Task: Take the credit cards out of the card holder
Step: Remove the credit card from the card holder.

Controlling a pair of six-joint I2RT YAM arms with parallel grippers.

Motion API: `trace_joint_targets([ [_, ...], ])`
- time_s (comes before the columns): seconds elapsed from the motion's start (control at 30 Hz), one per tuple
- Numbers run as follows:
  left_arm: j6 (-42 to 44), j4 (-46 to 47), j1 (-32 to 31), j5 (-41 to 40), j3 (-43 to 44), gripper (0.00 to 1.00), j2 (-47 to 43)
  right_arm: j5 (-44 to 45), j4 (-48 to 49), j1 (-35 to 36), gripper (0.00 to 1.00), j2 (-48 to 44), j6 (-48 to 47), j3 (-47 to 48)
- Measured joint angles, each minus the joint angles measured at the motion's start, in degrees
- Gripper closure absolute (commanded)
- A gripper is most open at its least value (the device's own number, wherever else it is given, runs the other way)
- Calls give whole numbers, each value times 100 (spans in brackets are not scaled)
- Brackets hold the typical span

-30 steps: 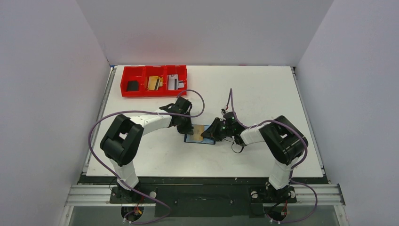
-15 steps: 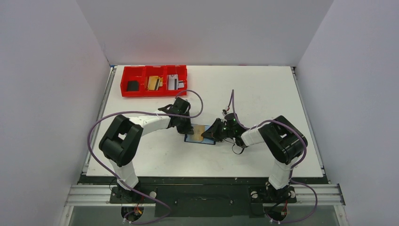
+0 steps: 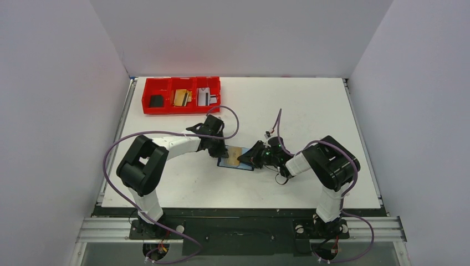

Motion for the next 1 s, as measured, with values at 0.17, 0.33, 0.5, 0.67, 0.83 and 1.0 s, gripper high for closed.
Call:
trace_joint_targets([
  [0.17, -15, 33, 0, 4, -13, 100, 0, -2, 208, -7, 89, 52, 138, -81],
  [0.33, -15, 63, 0, 15, -24, 100, 0, -2, 330, -39, 90, 55, 227, -136],
  [0.5, -17, 81, 0, 20, -31, 100, 0, -2, 417, -79, 97, 55, 254, -201],
  [0.67, -22, 98, 0, 22, -35, 100, 0, -2, 435, -109, 100, 55, 267, -208],
  [0.83, -22, 98, 0, 22, -35, 100, 0, -4, 439, -109, 100, 55, 267, -208],
  [1.0, -22, 98, 0, 22, -35, 100, 0, -2, 426, -109, 100, 55, 240, -208],
])
